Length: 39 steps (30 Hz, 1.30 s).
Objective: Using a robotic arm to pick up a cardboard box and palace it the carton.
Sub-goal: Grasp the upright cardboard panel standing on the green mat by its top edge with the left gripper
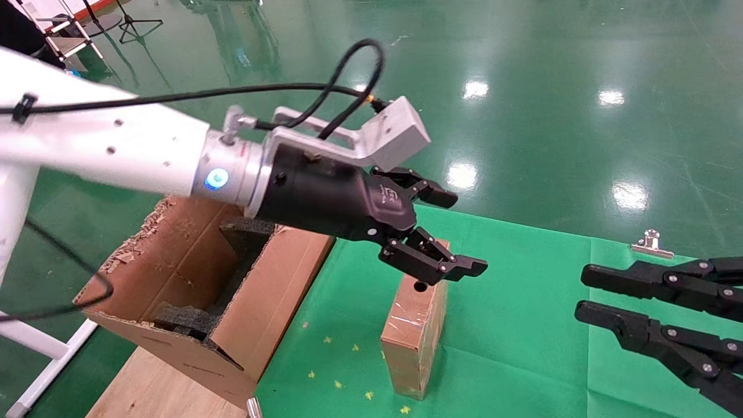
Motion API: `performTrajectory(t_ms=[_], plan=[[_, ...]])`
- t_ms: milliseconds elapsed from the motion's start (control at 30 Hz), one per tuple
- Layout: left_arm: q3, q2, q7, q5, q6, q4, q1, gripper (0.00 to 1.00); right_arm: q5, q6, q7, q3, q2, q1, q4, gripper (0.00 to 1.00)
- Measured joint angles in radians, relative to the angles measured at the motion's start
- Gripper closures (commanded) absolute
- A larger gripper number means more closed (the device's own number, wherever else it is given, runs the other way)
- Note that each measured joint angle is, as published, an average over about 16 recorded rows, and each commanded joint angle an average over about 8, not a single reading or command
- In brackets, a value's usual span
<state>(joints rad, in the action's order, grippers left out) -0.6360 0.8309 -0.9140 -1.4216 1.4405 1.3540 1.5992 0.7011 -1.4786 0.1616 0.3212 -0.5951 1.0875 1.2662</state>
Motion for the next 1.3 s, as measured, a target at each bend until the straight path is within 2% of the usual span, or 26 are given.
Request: performTrajectory(t_ms=[200, 467, 733, 967, 1300], plan=[[-0.114, 0.064, -0.268, -0.158, 0.07, -0.001, 0.105, 0.0, 0.0, 0.0, 0.0, 0.0, 0.0, 0.0, 0.0, 1.0], [-0.259, 0.153, -0.626, -0.334, 0.114, -0.005, 0.195, 0.0, 0.0, 0.0, 0.0, 0.0, 0.0, 0.0, 0.0, 1.0], [-0.383, 0.253, -0.935, -0.445, 0.118, -0.006, 0.253, 0.0, 0.0, 0.0, 0.0, 0.0, 0.0, 0.0, 0.0, 1.0], [-0.472, 0.322, -1.086, -0.474, 0.116, -0.005, 0.278, 0.0, 0.0, 0.0, 0.0, 0.001, 0.0, 0.0, 0.0, 1.0], [-0.564, 0.367, -1.157, -0.462, 0.103, -0.004, 0.282, 0.0, -0.001, 0.0, 0.0, 0.001, 0.0, 0.0, 0.0, 1.0]])
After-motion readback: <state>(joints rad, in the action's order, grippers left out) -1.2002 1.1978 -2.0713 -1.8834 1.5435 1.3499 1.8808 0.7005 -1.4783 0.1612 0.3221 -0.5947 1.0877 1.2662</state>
